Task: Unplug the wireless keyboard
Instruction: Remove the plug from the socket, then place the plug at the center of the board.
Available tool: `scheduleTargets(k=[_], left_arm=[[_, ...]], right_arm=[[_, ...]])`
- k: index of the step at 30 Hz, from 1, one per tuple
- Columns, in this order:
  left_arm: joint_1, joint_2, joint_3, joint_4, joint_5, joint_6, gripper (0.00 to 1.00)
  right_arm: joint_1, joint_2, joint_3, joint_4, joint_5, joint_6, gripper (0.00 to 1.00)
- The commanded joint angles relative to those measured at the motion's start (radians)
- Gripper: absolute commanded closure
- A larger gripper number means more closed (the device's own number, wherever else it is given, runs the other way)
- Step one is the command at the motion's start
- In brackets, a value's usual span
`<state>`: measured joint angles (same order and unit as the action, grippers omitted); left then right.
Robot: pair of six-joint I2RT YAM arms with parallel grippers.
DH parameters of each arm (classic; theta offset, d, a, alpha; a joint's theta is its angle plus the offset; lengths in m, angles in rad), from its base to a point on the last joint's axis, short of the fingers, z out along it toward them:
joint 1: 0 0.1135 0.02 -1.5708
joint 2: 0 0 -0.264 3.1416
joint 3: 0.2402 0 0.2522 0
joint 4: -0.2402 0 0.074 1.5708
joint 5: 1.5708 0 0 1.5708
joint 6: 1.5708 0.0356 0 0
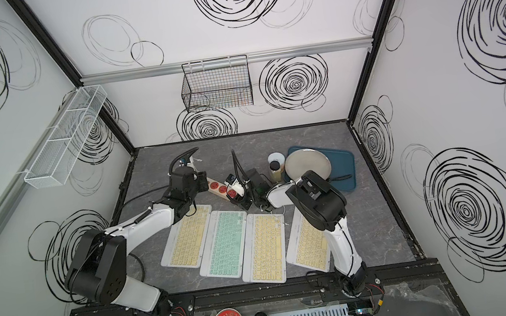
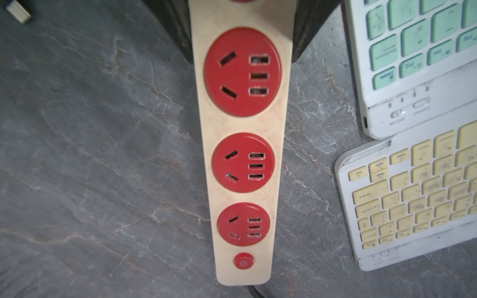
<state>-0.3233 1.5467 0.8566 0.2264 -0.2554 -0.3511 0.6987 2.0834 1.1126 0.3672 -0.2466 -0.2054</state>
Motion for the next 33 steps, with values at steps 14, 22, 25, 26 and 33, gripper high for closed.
scheduleTargets(k=[14, 22, 25, 26, 33], left_arm=[[0.123, 0.148, 0.068, -0.196, -0.001, -0.052, 1.00], [0.121, 0.095, -0.069, 0.094, 0.009, -0.081, 1.00], [0.121, 0.066, -0.194, 0.349, 0.015, -0.126, 1.00], [0.120, 0.064, -0.223, 0.414, 0.022, -0.140, 1.00], [0.085, 0.076, -0.355, 0.717, -0.039, -0.235, 1.00]], right_arm=[[-0.007, -0.166, -0.073, -0.085, -0.011, 0.119, 0.17], [-0.008, -0.278, -0.176, 0.023, -0.040, 0.150, 0.14], [-0.011, -0.289, -0.191, 0.046, -0.047, 0.158, 0.14], [-0.012, -0.286, -0.191, 0.047, -0.049, 0.161, 0.14], [-0.019, -0.279, -0.190, 0.051, -0.057, 0.166, 0.13]])
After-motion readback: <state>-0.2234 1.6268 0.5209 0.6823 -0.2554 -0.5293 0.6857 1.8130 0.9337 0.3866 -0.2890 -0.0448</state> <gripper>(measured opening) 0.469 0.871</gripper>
